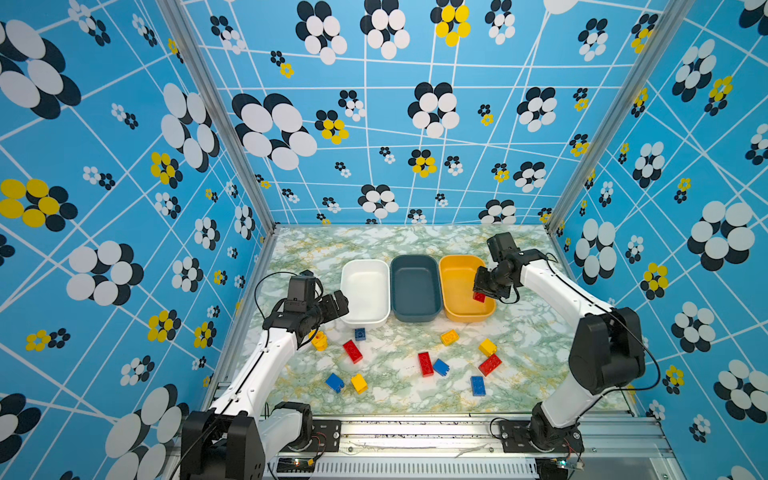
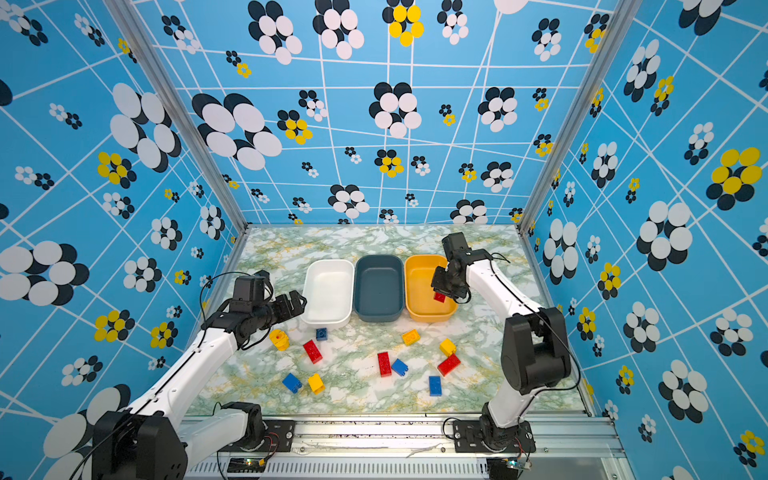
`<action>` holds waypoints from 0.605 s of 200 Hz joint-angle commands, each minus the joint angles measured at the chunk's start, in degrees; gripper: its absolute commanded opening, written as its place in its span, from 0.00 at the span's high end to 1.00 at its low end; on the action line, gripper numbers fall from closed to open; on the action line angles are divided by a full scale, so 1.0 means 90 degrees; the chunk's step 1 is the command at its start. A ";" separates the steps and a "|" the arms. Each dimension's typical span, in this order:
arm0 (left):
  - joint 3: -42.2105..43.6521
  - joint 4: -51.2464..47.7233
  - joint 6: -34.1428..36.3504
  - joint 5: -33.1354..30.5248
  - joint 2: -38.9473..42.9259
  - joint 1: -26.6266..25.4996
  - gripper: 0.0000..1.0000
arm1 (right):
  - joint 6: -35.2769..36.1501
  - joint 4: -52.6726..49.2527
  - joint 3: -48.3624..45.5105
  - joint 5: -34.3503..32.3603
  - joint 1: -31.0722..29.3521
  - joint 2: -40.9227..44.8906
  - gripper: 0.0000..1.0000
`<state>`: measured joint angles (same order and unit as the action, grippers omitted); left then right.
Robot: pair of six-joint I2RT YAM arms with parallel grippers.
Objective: Sort the legos into containers by color
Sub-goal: 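Carry the red brick over the yellow bin and open the right gripper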
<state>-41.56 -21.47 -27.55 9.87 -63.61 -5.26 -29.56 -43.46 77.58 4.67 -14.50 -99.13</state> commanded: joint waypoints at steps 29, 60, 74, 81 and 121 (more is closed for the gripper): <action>0.0152 -0.0155 -0.0151 -0.0030 0.0213 -0.0031 0.01 | 0.0397 -0.0066 0.0714 -0.0164 -0.0077 -0.0960 0.74; 0.0145 -0.0221 -0.0172 -0.0100 0.0300 -0.0026 0.01 | 0.0538 -0.0323 0.1039 -0.0346 -0.0069 -0.1172 0.58; 0.0139 -0.0264 -0.0186 -0.0130 0.0320 -0.0028 0.01 | 0.0574 -0.0411 0.1136 -0.0400 -0.0077 -0.1178 0.50; 0.0140 -0.0279 -0.0198 -0.0156 0.0329 -0.0032 0.01 | 0.0593 -0.0456 0.1168 -0.0428 -0.0077 -0.1168 0.47; 0.0118 -0.0355 -0.0207 -0.0226 0.0339 -0.0031 0.01 | 0.0656 -0.0545 0.1241 -0.0401 -0.0077 -0.1056 0.36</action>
<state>-40.66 -22.76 -29.04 8.99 -61.63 -5.28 -24.53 -45.76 87.74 2.02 -14.98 -109.56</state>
